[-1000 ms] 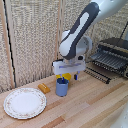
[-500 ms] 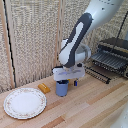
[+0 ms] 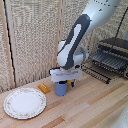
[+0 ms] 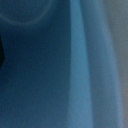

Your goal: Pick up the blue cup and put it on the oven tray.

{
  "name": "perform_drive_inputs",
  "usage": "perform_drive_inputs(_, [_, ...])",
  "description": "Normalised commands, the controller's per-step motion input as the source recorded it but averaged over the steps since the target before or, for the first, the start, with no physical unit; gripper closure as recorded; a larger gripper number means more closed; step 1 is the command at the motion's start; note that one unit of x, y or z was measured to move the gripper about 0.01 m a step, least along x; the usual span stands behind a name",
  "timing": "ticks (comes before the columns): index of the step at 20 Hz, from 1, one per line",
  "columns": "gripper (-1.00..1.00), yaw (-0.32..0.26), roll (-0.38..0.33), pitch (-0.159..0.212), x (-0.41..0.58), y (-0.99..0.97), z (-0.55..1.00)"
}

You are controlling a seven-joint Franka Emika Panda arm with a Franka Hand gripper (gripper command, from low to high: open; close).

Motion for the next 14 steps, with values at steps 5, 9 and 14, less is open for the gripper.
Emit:
perform_drive_inputs(5, [1.00, 0.000, -0.017, 0.000, 0.000, 0.07, -0.02])
perform_drive_inputs(9, [1.00, 0.000, 0.000, -0.021, 0.000, 0.00, -0.04])
perform_drive_inputs(14, [1.00, 0.000, 0.000, -0.011, 0.093, 0.00, -0.06])
